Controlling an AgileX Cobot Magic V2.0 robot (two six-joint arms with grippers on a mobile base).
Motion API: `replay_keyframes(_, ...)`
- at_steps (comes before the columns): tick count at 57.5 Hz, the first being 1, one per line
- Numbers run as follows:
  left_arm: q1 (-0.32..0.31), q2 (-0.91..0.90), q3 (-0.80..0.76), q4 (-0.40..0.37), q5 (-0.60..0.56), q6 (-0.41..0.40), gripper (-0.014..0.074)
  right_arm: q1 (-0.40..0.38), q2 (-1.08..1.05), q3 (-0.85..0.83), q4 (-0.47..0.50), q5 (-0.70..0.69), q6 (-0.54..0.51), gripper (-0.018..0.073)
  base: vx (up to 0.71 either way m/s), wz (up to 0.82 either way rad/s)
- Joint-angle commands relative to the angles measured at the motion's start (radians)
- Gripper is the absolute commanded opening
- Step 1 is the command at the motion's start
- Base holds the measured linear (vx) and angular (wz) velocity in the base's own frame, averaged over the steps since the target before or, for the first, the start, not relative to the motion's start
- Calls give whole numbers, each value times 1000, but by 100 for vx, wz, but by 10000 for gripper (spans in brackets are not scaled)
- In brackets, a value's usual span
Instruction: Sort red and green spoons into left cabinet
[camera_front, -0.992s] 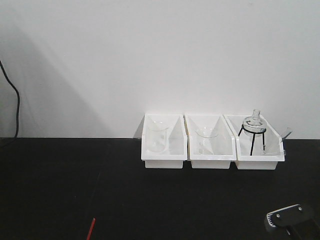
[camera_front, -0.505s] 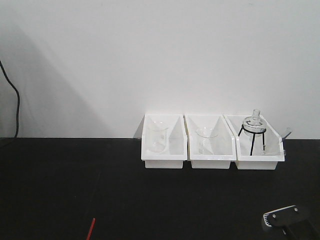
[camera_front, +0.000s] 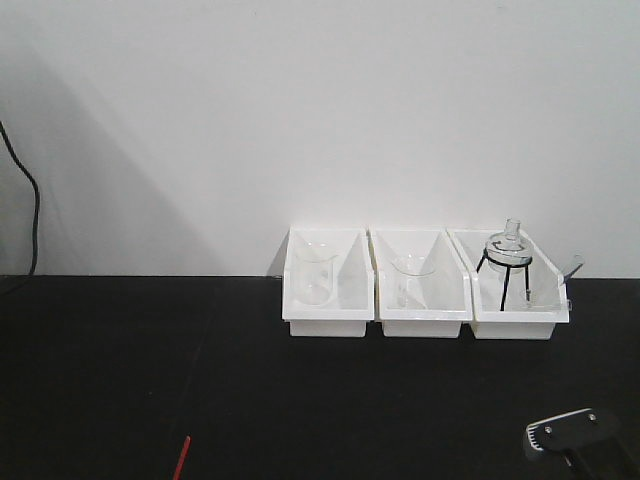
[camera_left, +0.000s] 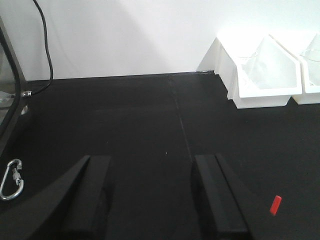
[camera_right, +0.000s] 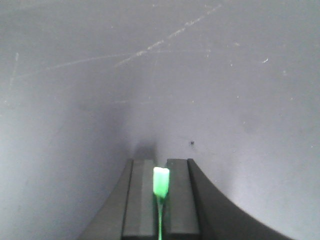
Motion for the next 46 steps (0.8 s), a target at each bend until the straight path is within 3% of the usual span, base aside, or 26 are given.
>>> replay_keyframes(1,0,-5,-39,-17,-72,-3,493,-5,-37,-29,2,-54,-8,-8,0,0)
replay_keyframes(13,0,-5,-39,-30,-67,-4,493,-5,-126,-72,2,-31,-8,-7,0,0)
replay_keyframes(24,0,-5,-39,-153,25,9,493,-5,-254,-151,11,58,1,-5,0,0)
replay_keyframes(34,0,43,-64,-215,186,203,493,-5,-371,-180,34,104,-1,-4,0,0)
replay_keyframes(46,0,207,-174,-452,369,476,493,-5,-450,-180,35,109,-1,-4,0,0)
